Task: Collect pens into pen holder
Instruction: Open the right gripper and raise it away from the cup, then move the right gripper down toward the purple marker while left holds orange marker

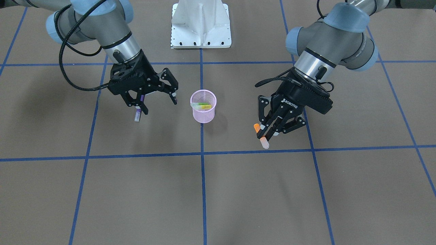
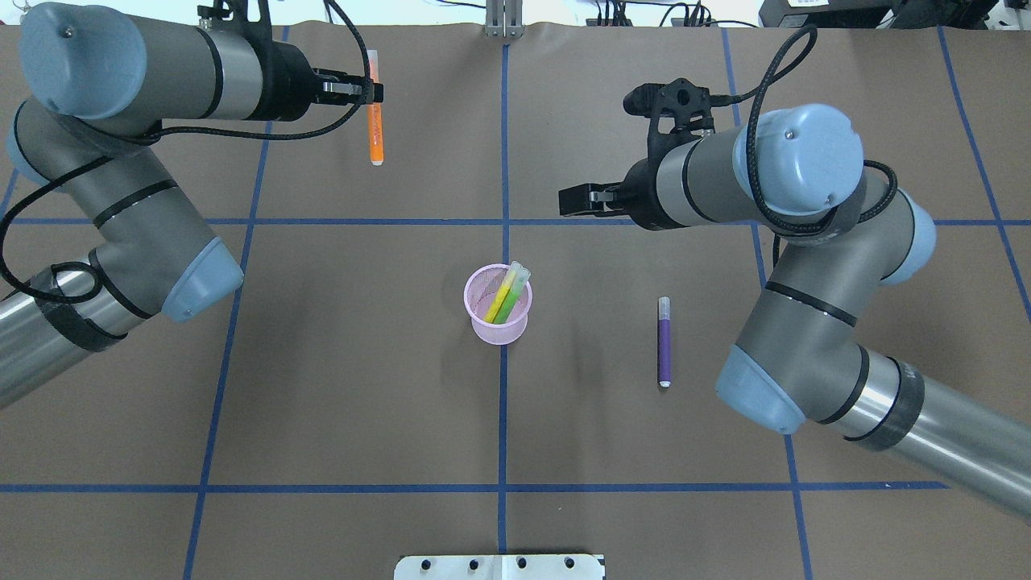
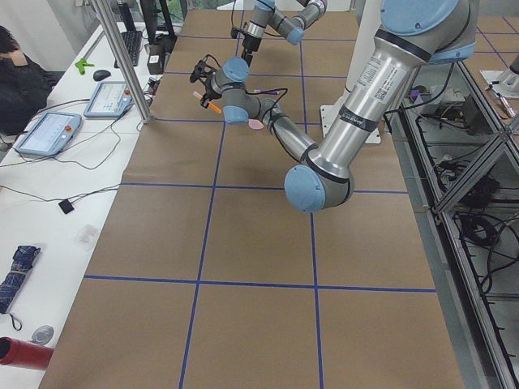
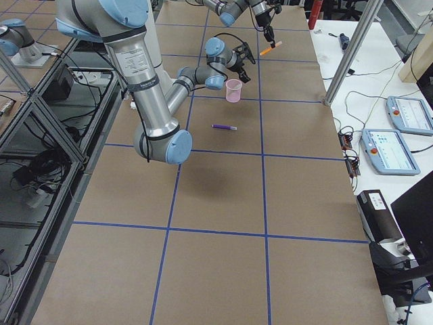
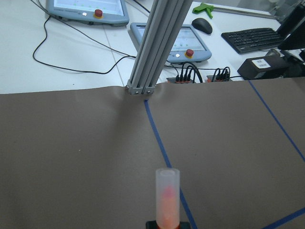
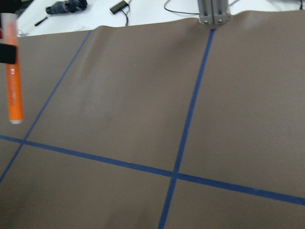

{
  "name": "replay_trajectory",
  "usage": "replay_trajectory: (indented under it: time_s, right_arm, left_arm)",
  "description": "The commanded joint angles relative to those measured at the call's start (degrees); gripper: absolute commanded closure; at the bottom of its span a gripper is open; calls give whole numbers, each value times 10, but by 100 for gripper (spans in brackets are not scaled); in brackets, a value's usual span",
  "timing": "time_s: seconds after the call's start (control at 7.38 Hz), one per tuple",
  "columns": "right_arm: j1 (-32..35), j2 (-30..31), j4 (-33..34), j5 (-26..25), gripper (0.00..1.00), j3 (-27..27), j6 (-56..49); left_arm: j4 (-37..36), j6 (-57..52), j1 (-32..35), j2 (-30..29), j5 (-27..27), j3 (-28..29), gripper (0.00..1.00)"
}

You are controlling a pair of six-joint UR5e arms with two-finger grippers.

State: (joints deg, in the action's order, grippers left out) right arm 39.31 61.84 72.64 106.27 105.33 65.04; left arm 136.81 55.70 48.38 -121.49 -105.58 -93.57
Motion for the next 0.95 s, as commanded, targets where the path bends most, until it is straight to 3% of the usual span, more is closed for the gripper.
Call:
replay_trajectory:
  time_s: [0.0, 0.14, 0.41, 0.81]
  right_arm:
    - [23, 1, 139, 73, 1, -2, 10]
    - [26, 1, 165, 87, 1, -14, 28]
    - [32, 7, 178, 136, 1, -37, 53]
    - [9, 17, 119, 133, 2, -103, 46]
  left_arm:
    - [25, 1, -7, 3, 5, 2, 100]
    - [26, 0, -15, -1, 5, 3, 100]
    - [58, 0, -50, -2, 58, 4, 100]
    - [71, -1, -65, -2, 74, 9, 100]
